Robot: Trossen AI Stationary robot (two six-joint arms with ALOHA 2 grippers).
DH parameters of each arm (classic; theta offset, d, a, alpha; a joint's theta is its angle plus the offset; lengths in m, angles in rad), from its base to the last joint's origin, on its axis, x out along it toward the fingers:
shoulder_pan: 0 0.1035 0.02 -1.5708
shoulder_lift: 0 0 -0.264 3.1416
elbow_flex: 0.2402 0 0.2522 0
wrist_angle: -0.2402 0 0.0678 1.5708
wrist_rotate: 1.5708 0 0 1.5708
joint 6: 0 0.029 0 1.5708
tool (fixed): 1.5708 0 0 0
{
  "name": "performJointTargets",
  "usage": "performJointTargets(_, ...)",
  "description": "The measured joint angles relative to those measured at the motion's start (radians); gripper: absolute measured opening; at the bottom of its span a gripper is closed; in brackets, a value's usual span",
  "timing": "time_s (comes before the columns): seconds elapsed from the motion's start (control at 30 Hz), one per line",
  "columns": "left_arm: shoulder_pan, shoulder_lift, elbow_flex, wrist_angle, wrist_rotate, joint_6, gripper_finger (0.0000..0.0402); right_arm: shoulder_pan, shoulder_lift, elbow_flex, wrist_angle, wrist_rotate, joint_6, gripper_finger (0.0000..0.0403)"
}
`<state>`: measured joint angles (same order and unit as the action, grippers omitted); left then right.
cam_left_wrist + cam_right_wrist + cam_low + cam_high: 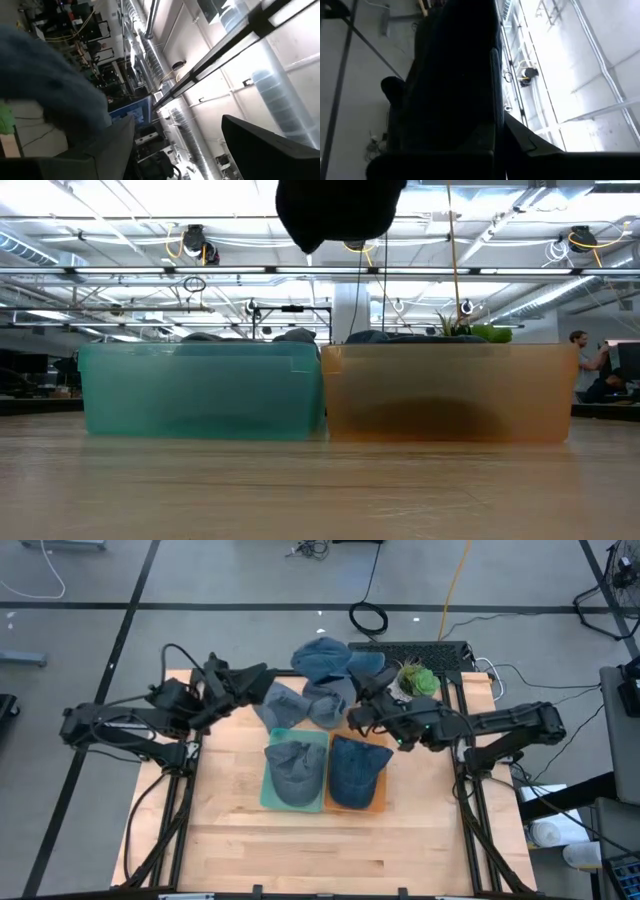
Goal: Pick & Place hat
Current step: Put the blue cap into the orange bin
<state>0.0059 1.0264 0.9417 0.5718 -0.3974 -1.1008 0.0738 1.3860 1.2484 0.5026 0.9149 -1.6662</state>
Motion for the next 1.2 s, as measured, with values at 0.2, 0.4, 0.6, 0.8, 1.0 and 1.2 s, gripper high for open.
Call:
performJointTargets(0.2,0.0,0.061,0.0,0.015,-0.019,-0.121,0.031,-0.044,0.0,0.0,0.012,-0.002,-0.068,0.0)
performJointTargets(0.4,0.0,0.115,0.0,0.044,-0.053,-0.168,0.031,-0.056,0.0,0.0,0.093,-0.084,-0.125,0.0)
performJointTargets(0.6,0.0,0.172,0.001,0.187,-0.082,-0.166,0.031,-0.053,0.013,0.0,0.181,-0.184,-0.141,0.0)
performJointTargets(0.8,0.0,0.23,0.049,0.201,-0.084,-0.162,0.031,-0.053,0.058,0.0,0.236,-0.187,-0.161,0.0)
performJointTargets(1.0,0.006,0.26,0.085,0.199,-0.105,-0.154,0.031,-0.04,0.082,0.0,0.235,-0.188,-0.17,0.0)
performJointTargets(1.2,0.006,0.26,0.085,0.192,-0.144,-0.155,0.0298,-0.009,0.083,0.0,0.279,-0.213,-0.183,0.0)
